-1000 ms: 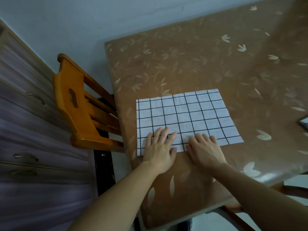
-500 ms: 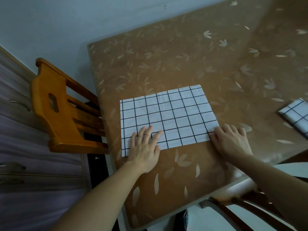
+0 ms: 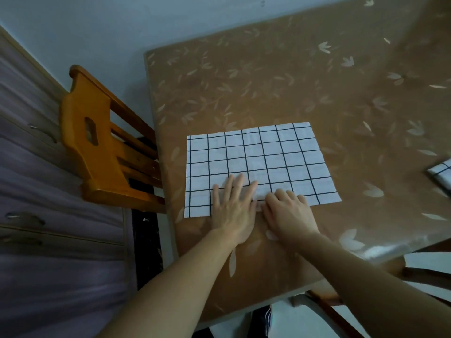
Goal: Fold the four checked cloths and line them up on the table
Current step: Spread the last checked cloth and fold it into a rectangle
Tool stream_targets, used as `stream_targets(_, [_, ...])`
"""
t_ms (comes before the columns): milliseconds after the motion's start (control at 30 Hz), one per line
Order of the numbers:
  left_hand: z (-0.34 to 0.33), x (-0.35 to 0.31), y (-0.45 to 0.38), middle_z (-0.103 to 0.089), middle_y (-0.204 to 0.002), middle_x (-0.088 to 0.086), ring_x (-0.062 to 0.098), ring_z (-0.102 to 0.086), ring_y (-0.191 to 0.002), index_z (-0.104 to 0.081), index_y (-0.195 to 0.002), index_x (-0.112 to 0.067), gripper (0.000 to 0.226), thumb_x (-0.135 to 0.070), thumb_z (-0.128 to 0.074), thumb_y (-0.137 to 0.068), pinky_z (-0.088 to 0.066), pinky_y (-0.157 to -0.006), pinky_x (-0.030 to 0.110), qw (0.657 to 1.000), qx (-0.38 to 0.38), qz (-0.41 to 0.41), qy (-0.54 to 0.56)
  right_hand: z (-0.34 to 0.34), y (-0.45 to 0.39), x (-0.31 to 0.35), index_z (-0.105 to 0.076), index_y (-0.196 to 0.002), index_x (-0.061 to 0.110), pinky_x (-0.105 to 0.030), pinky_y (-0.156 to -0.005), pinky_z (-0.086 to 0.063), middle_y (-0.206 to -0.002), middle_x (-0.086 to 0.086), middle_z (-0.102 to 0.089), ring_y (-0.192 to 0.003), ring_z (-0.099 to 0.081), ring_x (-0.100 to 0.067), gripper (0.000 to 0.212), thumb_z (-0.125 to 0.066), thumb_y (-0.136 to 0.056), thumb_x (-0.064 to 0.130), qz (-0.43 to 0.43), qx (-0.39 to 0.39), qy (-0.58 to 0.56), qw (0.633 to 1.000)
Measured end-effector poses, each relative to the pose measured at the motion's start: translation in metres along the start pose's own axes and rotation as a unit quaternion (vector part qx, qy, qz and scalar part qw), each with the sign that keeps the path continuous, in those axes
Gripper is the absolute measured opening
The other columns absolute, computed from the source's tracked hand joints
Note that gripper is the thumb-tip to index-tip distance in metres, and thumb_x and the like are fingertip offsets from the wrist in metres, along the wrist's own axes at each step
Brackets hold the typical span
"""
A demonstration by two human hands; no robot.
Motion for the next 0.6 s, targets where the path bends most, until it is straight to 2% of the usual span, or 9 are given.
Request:
stream_targets(100, [-0.001,0.017,0.007,0.007,-0.163,-0.004,0.019,0.016,-0.148,0.000,-0.152,-0.038,0.051,-0.045,-0.014,-0.103,0.011,-0.117,0.049,1.000,0.005,0.016,-0.006,-0.001,-0.002,0.001,-0.057,-0.083,0.016,-0.037,-0.065,-0.040,-0.078,-0.002,-0.055,-0.071,-0.054,-0.026,0.015,-0.058,-0.088,0.030,0.003,-0.018,0.000,1.000])
stream_targets(267, [0.006,0.058,0.024,0.014,-0.162,-0.003,0.019,0.020,-0.147,0.006,-0.151,-0.040,0.052,-0.046,-0.009,-0.102,0.011,-0.118,0.050,0.998,0.023,0.051,-0.013,0.003,-0.002,0.002,-0.057,-0.085,0.017,-0.035,-0.065,-0.037,-0.079,-0.001,-0.055,-0.072,-0.054,-0.026,0.016,-0.054,-0.091,0.031,0.005,-0.011,-0.005,1.000])
stream_targets(367, [0.010,0.080,0.037,0.016,-0.162,-0.004,0.019,0.022,-0.146,0.007,-0.151,-0.042,0.052,-0.048,-0.006,-0.101,0.011,-0.118,0.051,0.997,0.031,0.076,-0.009,0.004,-0.003,0.001,-0.057,-0.090,0.017,-0.033,-0.068,-0.034,-0.084,-0.001,-0.055,-0.077,-0.054,-0.024,0.019,-0.049,-0.095,0.034,0.007,0.011,-0.006,1.000])
stream_targets(500, [0.014,0.099,0.047,0.015,-0.162,-0.003,0.020,0.021,-0.147,0.009,-0.151,-0.041,0.054,-0.048,-0.004,-0.099,0.008,-0.118,0.052,0.994,0.043,0.097,-0.008,0.008,-0.004,0.001,-0.056,-0.097,0.019,-0.034,-0.075,-0.038,-0.090,0.001,-0.054,-0.086,-0.054,-0.022,0.025,-0.040,-0.099,0.038,-0.003,0.043,-0.015,0.999])
stream_targets(600, [0.018,0.101,0.051,0.012,-0.162,-0.002,0.023,0.017,-0.148,0.008,-0.151,-0.040,0.053,-0.044,-0.009,-0.101,0.004,-0.118,0.054,0.994,0.032,0.104,-0.018,0.012,-0.005,0.004,-0.056,-0.100,0.020,-0.033,-0.076,-0.037,-0.092,0.002,-0.054,-0.090,-0.055,-0.021,0.026,-0.038,-0.099,0.039,-0.014,0.055,-0.014,0.998])
Point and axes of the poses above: each hand's wrist, its own y-axis away from the middle knuckle, its own z-axis out of the back of the hand, x = y × z, the point moved 2 cm from there along -y, towards the middle knuckle
